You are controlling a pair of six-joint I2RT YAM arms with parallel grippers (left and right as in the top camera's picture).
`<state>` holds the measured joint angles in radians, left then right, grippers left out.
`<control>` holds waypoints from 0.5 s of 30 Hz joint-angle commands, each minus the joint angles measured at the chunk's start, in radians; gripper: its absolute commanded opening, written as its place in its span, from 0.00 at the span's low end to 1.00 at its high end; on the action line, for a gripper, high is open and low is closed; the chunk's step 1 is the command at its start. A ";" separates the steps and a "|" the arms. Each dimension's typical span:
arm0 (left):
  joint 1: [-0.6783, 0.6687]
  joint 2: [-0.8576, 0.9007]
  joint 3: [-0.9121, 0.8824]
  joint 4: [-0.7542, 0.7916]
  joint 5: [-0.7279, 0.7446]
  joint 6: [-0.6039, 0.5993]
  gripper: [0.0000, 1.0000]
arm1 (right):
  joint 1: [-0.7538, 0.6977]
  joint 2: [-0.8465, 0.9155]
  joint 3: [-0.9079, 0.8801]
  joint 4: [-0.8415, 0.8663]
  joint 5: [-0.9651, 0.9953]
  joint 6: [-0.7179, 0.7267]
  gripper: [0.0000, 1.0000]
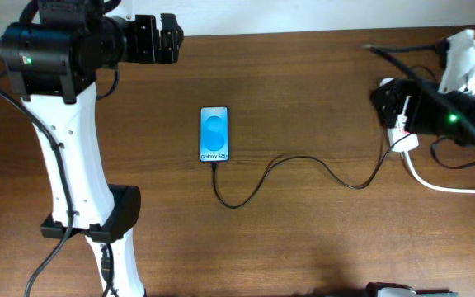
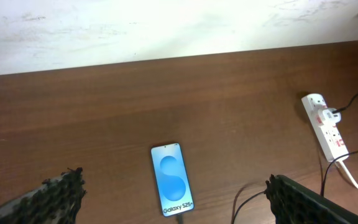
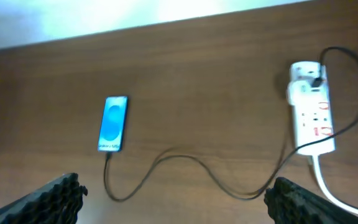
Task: Plug charger to phone and switch on socket
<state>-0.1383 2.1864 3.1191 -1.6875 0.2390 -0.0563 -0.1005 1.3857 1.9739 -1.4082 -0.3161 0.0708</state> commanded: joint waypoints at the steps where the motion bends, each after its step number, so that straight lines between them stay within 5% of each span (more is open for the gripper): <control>1: 0.002 0.006 -0.003 0.000 0.008 -0.003 0.99 | 0.015 0.019 0.008 -0.041 0.010 -0.012 0.98; 9: 0.002 0.006 -0.003 0.000 0.008 -0.003 0.99 | 0.030 -0.003 0.006 -0.042 0.057 -0.015 0.99; 15: 0.002 0.006 -0.003 0.000 0.008 -0.003 0.99 | 0.142 -0.242 -0.251 0.277 0.240 -0.015 0.98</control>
<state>-0.1383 2.1864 3.1191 -1.6875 0.2390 -0.0563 0.0273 1.2457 1.8294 -1.1969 -0.1505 0.0654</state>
